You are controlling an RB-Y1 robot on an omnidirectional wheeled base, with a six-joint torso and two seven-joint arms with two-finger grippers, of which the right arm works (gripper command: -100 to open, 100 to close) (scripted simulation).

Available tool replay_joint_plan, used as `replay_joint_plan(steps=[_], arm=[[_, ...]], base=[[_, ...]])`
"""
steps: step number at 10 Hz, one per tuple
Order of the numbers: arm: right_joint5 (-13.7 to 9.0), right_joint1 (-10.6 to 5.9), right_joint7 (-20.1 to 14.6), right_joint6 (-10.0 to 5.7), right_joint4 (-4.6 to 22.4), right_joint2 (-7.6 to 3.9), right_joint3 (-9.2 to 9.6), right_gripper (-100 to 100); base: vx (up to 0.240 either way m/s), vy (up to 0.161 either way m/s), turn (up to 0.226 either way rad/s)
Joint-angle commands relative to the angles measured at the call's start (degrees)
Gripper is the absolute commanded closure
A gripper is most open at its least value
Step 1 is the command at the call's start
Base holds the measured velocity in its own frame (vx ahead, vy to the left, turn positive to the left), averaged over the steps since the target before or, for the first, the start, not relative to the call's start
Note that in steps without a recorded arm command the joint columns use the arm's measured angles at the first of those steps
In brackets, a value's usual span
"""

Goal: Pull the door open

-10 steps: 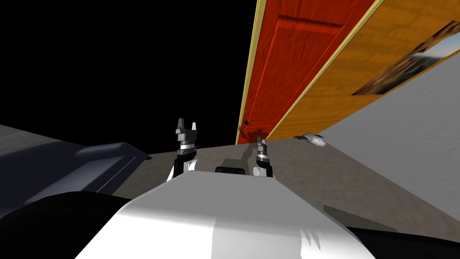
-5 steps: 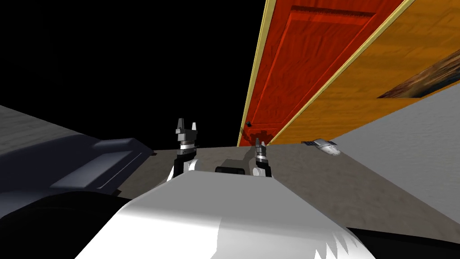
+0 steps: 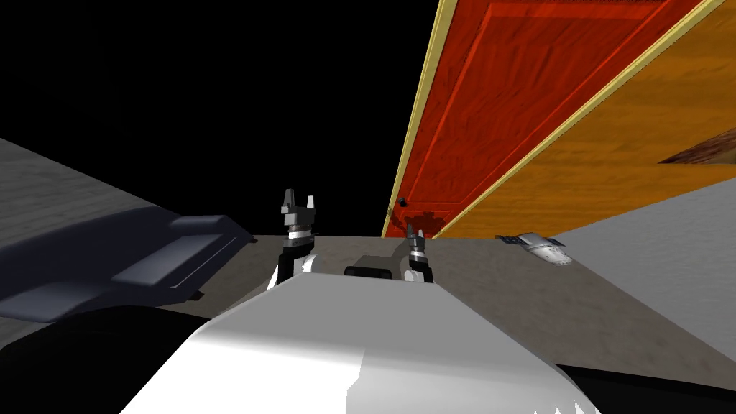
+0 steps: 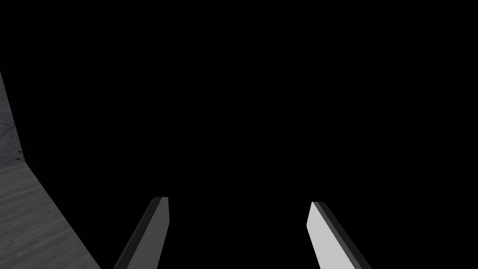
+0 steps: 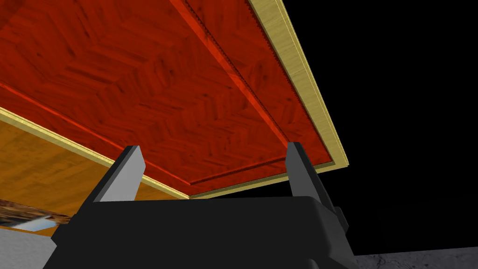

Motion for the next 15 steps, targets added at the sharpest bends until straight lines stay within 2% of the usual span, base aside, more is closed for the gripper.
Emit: replay_joint_plan(steps=[1,15], arm=[[-0.7,-0.42,2.3,-0.38,1.9,-0.38,0.16,-100],[-5.5,-3.29,19.0,-3.17,15.4,-2.08,1.85,-100]], base=[[0.080,-0.053,0.115],[0.073,-0.058,0.114]])
